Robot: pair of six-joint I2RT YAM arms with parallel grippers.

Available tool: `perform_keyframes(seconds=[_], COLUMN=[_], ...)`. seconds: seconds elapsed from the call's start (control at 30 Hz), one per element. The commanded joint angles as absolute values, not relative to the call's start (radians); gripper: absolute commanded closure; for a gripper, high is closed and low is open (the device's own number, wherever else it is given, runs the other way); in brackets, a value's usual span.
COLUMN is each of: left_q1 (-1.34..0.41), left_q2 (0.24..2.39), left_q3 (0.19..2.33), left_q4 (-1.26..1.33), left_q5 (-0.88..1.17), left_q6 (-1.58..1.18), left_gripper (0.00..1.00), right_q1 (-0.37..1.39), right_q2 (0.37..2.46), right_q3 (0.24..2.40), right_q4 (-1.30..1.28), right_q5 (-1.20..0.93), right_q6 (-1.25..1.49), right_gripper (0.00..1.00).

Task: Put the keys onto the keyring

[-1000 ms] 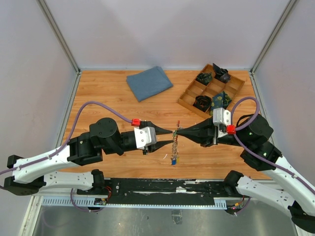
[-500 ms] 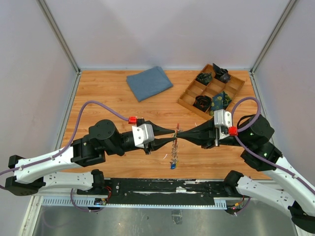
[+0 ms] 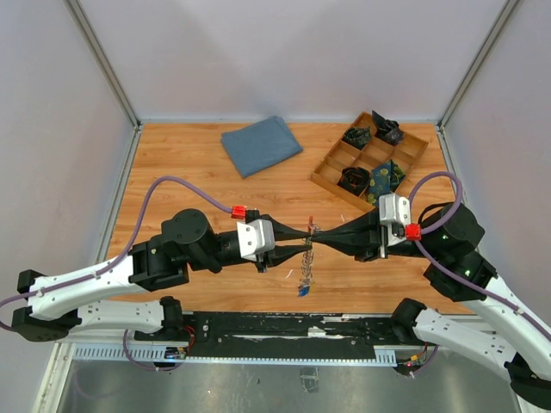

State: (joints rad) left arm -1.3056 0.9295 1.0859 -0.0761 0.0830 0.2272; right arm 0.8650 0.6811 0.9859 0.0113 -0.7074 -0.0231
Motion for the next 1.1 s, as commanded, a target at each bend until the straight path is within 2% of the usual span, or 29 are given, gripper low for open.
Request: perform_keyframes(seconds=[0.0,0.13,0.27,0.37,0.5,0.57,0.8,1.07], left_q1=[-1.308,-1.307,-1.307,-1.307,-1.307,-1.308,-1.307,-1.307], left_q2=[0.934,0.937,0.940,0.947,0.968,0.983,1.037,1.142], left_q3=[1.088,1.092,1.098,1.117,1.171,1.208,1.317,1.405], left_q4=[-0.052,-0.054,-0.057,-0.081,-0.181,-0.255,-0.500,-0.685], left_q5=[0.097,0.094,0.080,0.058,0.031,0.015,-0.089,-0.196], left_q6=[0.223,0.224,0.224,0.227,0.258,0.286,0.398,0.494], left_gripper=[0.74,0.89,0.99,1.00,1.00,1.00,0.99,0.99], right_q1=[0.870,0.870,0.870,0.870,0.870,0.870,0.871,0.870], right_q2=[0.664,0.662,0.658,0.652,0.640,0.637,0.643,0.631], right_q3=[1.001,1.000,0.998,1.006,1.044,1.059,1.059,0.973], right_q4=[0.077,0.071,0.057,0.017,-0.112,-0.185,-0.347,-0.278], right_q5=[-0.718,-0.717,-0.710,-0.697,-0.635,-0.579,-0.472,-0.584], right_q6=[-0.009,-0.011,-0.018,-0.041,-0.109,-0.150,-0.279,-0.457], right_gripper=[0.99,1.00,0.99,0.93,0.72,0.67,0.62,0.66])
